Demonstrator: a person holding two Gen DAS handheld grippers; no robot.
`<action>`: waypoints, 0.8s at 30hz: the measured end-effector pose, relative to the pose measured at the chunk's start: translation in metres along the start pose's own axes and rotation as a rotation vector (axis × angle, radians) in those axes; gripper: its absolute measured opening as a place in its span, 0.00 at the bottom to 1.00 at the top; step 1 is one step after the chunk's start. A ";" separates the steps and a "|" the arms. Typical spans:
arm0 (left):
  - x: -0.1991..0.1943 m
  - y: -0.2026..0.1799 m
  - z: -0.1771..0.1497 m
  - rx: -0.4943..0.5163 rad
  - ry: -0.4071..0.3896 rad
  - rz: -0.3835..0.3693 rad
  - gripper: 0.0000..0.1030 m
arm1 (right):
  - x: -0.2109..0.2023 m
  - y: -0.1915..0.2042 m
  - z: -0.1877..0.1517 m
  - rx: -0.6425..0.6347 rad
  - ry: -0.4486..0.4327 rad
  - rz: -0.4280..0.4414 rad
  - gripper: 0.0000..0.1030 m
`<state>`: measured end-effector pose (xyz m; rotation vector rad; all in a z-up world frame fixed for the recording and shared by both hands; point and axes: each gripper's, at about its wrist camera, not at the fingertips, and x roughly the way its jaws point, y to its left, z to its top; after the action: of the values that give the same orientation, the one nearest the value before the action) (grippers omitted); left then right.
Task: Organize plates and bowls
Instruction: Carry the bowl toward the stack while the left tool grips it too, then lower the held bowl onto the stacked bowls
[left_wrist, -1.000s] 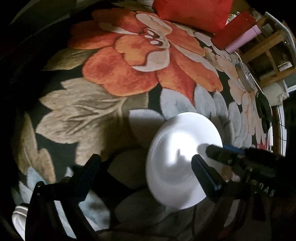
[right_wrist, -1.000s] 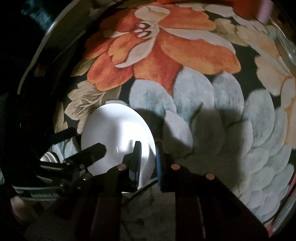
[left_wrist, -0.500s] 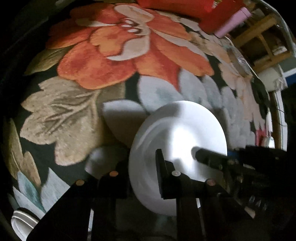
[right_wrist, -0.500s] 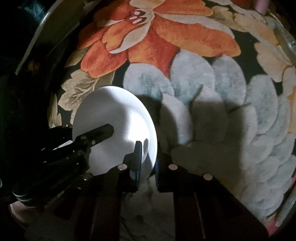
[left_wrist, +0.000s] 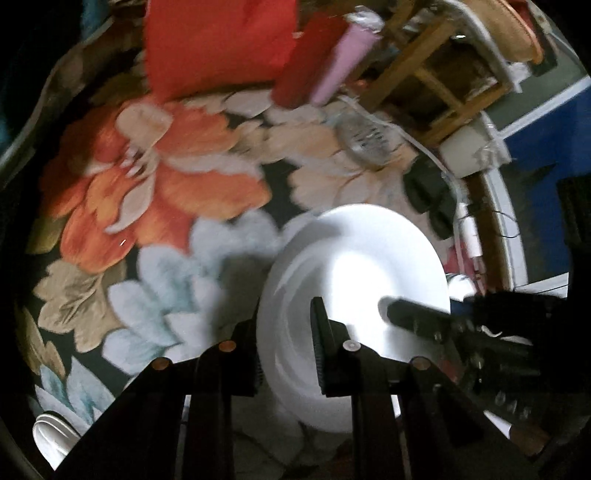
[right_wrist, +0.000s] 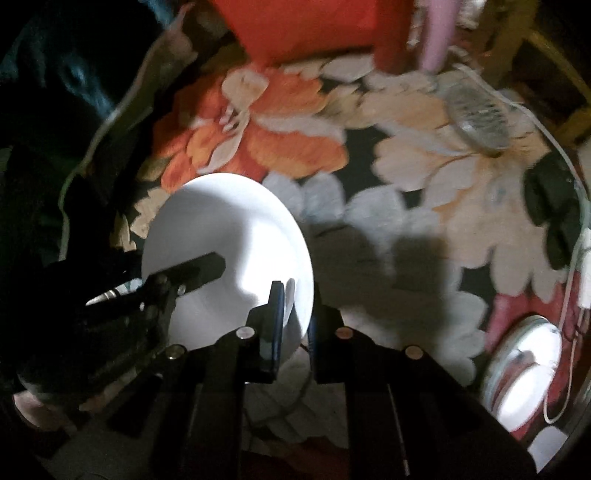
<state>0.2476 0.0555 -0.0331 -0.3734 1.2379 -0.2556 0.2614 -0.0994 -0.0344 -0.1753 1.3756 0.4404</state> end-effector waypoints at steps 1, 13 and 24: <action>-0.003 -0.014 0.004 0.022 -0.005 0.003 0.19 | -0.015 -0.009 -0.005 0.020 -0.028 0.001 0.12; 0.011 -0.172 0.012 0.292 0.021 0.030 0.19 | -0.083 -0.115 -0.068 0.328 -0.184 0.029 0.12; 0.055 -0.274 -0.025 0.426 0.090 -0.027 0.19 | -0.115 -0.199 -0.135 0.520 -0.232 -0.022 0.12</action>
<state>0.2445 -0.2195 0.0249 -0.0102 1.2297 -0.5526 0.2039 -0.3533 0.0244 0.2795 1.2151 0.0700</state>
